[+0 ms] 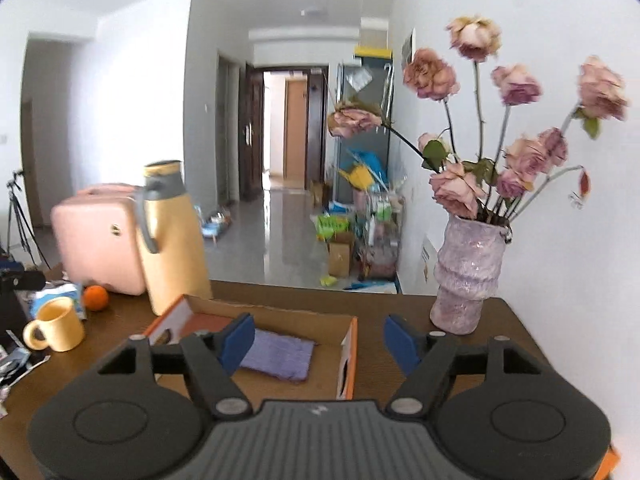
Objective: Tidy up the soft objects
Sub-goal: 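Move both tools back toward the yellow-white plush toy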
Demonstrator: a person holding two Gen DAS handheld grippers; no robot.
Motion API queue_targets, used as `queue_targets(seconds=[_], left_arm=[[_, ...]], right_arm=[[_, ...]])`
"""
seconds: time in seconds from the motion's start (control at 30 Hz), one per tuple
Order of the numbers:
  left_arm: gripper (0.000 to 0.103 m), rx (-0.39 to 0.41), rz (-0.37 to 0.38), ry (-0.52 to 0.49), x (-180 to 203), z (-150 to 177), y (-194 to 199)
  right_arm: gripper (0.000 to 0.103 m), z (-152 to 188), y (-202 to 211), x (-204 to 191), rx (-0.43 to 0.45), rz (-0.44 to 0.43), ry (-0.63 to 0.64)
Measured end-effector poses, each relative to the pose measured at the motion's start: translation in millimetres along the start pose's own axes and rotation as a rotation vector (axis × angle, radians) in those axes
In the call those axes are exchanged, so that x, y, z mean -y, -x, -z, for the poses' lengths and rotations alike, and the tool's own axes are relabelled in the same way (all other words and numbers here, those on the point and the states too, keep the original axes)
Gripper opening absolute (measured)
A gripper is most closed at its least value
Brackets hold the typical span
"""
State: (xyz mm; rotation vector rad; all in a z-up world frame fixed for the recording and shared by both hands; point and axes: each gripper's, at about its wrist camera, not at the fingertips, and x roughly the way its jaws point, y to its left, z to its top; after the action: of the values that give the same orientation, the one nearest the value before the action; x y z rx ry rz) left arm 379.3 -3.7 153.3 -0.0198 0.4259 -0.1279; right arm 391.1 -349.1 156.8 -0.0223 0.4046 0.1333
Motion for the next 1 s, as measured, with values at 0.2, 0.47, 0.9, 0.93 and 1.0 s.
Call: queue_targets(seconds=[0.2,0.47,0.9,0.93,1.0], left_arm=[[0.079,0.139,-0.042,-0.038,1.0,110.1,87.9],[0.079,0.141,-0.102,0.001,2.6,220.9,161.7],[0.079,0.067,-0.060,0.022,13.0,283.8,202.8],[0.079,0.066,-0.062,0.019,13.9,285.4,203.4],[0.079,0.059,-0.070,0.016,16.4,284.9,201.4]], right_arm=[[0.072,98.1,80.0,-22.3,0.075,-0.027,0.019],[0.077,204.3,154.7,-45.8,0.063,0.017,0.008],[0.077,280.7,198.6,-65.6,0.032,-0.002,0.017],[0.077,282.1,198.1,-66.2,0.030,0.001,0.025],[0.077,283.6,195.8,-64.4,0.026,0.011,0.026]])
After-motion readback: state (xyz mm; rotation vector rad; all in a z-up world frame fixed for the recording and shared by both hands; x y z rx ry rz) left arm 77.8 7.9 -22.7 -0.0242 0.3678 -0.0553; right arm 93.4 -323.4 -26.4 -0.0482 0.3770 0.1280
